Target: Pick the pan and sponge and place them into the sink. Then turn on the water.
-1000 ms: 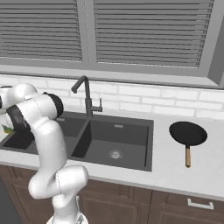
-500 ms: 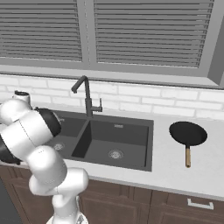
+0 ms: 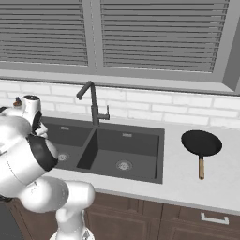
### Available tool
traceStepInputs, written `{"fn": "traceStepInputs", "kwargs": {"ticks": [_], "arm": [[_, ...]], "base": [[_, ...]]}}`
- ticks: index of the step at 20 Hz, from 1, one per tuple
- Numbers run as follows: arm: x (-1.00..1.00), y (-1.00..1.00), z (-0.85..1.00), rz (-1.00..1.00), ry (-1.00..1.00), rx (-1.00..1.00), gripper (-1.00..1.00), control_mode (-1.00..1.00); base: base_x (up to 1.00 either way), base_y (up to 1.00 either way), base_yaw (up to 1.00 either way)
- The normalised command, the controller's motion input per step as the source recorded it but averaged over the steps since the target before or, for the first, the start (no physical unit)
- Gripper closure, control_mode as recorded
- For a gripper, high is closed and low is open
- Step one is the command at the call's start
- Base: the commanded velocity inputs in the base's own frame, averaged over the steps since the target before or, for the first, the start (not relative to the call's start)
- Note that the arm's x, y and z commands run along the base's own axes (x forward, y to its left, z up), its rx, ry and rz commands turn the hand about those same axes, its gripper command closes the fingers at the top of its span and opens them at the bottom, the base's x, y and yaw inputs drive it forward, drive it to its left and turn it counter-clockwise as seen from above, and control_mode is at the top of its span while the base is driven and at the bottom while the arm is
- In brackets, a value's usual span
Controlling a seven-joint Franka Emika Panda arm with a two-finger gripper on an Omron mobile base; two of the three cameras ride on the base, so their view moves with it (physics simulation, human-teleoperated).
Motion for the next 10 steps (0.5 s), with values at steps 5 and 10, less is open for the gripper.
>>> {"fn": "traceStepInputs", "kwargs": {"ticks": [5, 10], "arm": [[-0.04, -0.63, 0.18, 0.00, 0.00, -0.01, 1.00, -1.00], [-0.13, -0.62, 0.06, 0.02, 0.00, 0.00, 1.00, -1.00]], "base": [[0.00, 0.00, 0.00], [0.00, 0.00, 0.00]]}}
